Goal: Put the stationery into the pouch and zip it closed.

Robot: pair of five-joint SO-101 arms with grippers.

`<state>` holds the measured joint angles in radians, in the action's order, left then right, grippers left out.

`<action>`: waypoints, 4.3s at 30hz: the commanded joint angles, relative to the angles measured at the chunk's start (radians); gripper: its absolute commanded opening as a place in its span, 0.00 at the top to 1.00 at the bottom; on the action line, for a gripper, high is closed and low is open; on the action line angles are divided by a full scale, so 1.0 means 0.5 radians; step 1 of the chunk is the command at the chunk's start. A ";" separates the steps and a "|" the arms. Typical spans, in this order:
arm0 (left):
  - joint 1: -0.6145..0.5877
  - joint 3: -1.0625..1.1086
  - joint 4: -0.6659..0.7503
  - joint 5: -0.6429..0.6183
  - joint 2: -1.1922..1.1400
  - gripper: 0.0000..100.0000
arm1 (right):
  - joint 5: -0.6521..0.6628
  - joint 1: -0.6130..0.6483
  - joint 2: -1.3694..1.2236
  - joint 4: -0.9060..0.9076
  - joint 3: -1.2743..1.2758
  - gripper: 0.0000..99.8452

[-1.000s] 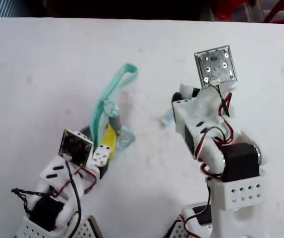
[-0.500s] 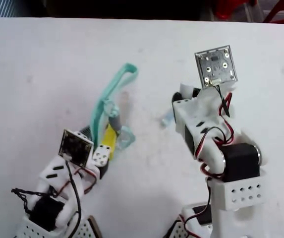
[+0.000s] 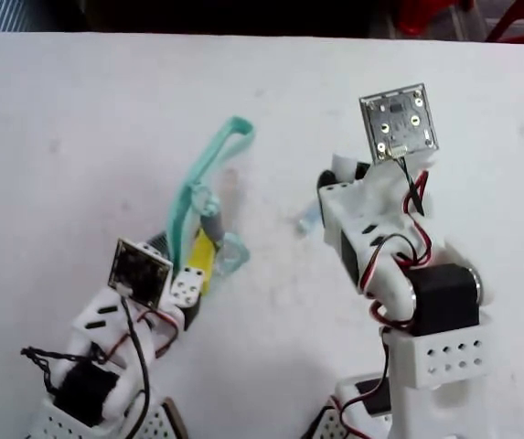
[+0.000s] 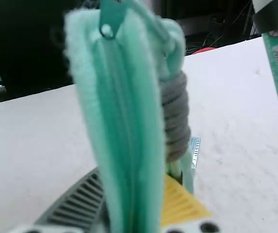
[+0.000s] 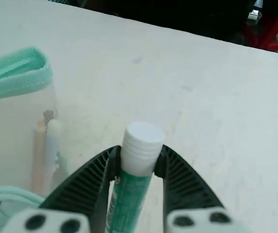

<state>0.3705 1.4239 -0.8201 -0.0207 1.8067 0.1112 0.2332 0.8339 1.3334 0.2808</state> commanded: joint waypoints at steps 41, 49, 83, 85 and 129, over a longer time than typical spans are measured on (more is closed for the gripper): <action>0.023 -0.021 0.012 0.018 0.032 0.97 | 0.003 0.020 0.038 -0.044 0.061 0.98; 0.023 -0.021 0.012 0.018 0.032 0.97 | 0.015 0.035 0.146 -0.229 -0.058 0.98; 0.293 0.043 0.025 0.288 0.032 0.97 | 0.003 0.376 0.041 -1.100 0.064 0.98; 0.293 0.040 0.015 0.288 0.032 0.97 | 0.003 0.385 0.032 -1.177 0.132 0.98; -0.029 -0.058 -0.012 -0.064 0.032 0.96 | -0.255 0.640 0.321 -1.588 0.743 0.98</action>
<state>0.3751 1.4454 -0.8615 -0.0453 1.8082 -0.0130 0.5401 0.9321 0.5401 0.6306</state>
